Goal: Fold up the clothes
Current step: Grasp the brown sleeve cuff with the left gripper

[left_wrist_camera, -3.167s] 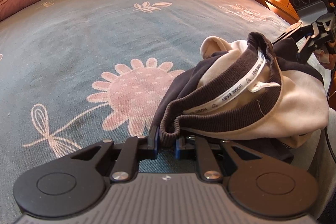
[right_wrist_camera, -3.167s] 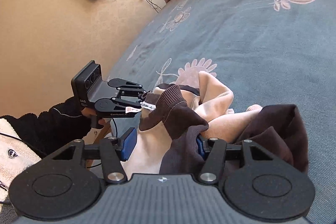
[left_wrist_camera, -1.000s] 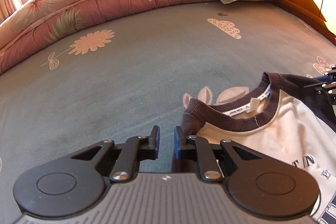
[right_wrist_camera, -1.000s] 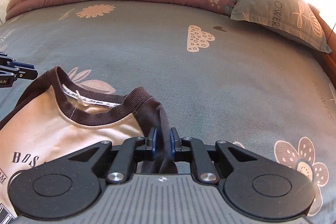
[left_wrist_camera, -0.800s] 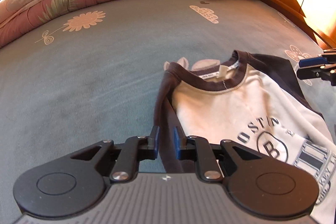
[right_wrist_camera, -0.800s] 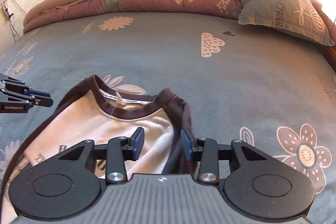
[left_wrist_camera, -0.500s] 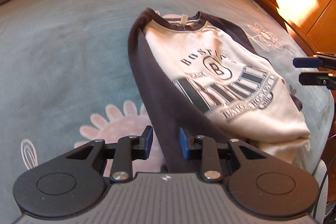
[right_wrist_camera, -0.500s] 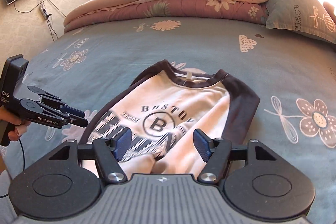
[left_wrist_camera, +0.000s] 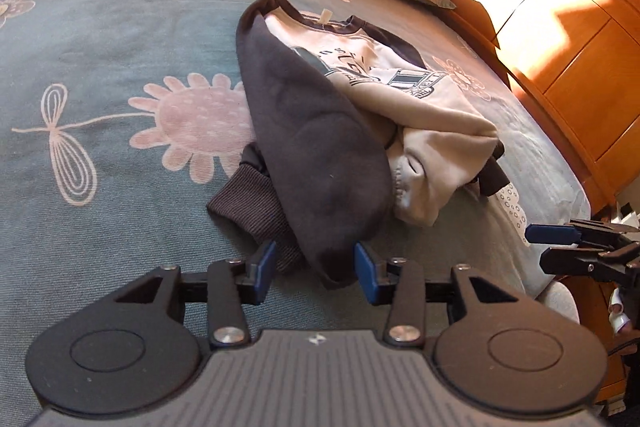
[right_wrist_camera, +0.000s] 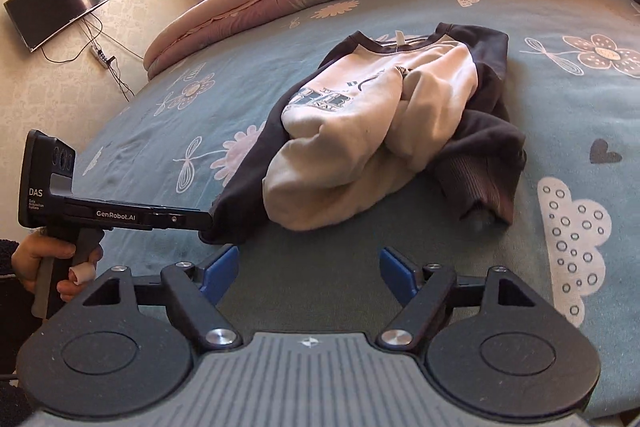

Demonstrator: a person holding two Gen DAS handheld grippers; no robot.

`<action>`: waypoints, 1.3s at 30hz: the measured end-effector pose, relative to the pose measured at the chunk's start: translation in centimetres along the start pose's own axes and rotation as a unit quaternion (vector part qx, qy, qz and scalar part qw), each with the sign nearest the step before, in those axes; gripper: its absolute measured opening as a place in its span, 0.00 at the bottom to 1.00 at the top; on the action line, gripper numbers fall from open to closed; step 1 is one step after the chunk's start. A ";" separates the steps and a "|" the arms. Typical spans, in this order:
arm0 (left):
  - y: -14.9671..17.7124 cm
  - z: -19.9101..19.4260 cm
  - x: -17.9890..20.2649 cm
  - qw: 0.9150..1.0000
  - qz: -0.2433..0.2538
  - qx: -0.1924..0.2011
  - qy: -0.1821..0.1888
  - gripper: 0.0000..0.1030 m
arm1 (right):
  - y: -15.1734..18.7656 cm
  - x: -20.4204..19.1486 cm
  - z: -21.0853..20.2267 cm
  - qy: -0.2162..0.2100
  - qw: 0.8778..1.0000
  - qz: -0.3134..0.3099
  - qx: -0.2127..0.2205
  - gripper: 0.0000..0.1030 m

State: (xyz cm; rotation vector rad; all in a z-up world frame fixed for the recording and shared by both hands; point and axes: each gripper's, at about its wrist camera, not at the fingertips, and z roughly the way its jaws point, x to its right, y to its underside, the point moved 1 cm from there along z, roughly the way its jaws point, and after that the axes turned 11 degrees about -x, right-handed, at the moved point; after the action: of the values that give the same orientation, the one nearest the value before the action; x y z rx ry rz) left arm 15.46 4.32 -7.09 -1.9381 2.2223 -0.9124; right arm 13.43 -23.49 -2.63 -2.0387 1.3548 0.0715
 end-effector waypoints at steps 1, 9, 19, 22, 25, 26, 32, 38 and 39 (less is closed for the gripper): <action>0.3 0.0 0.4 1.000 0.009 0.008 -0.004 0.41 | 0.6 0.1 0.0 0.003 1.000 0.004 -0.002 0.80; 0.9 1.9 1.1 1.000 -0.007 0.017 0.006 0.38 | 3.7 1.7 2.6 -0.016 0.998 0.050 -0.035 0.82; -1.2 3.5 -0.5 0.995 -0.055 0.057 0.063 0.38 | 2.6 2.7 4.8 -0.045 0.997 0.060 -0.035 0.84; -1.4 5.0 -1.0 0.993 -0.069 0.059 0.080 0.36 | 2.2 3.4 5.3 -0.066 0.995 0.075 -0.020 0.88; -1.2 5.4 -1.2 0.992 -0.074 0.070 0.081 0.32 | 2.5 4.0 5.6 -0.088 0.992 0.087 -0.002 0.91; -1.2 5.4 -1.3 0.991 -0.076 0.071 0.079 0.25 | 2.7 4.3 5.6 -0.097 0.991 0.089 0.005 0.92; -1.7 3.3 -2.2 0.991 -0.091 0.077 0.058 0.15 | 3.5 5.3 5.6 -0.129 0.986 0.097 0.028 0.94; -2.9 -0.6 -4.1 0.991 -0.086 0.099 0.005 0.14 | 3.6 5.0 5.6 -0.119 0.989 0.083 0.030 0.94; -3.3 -1.3 -4.8 0.991 -0.086 0.103 -0.008 0.14 | 3.6 5.0 5.5 -0.117 0.989 0.081 0.030 0.94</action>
State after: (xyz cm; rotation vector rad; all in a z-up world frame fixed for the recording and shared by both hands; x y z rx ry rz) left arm 18.91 9.09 -6.08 -2.0535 1.8897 -1.0933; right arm 14.45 -25.18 -10.67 -1.8047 1.3542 0.3276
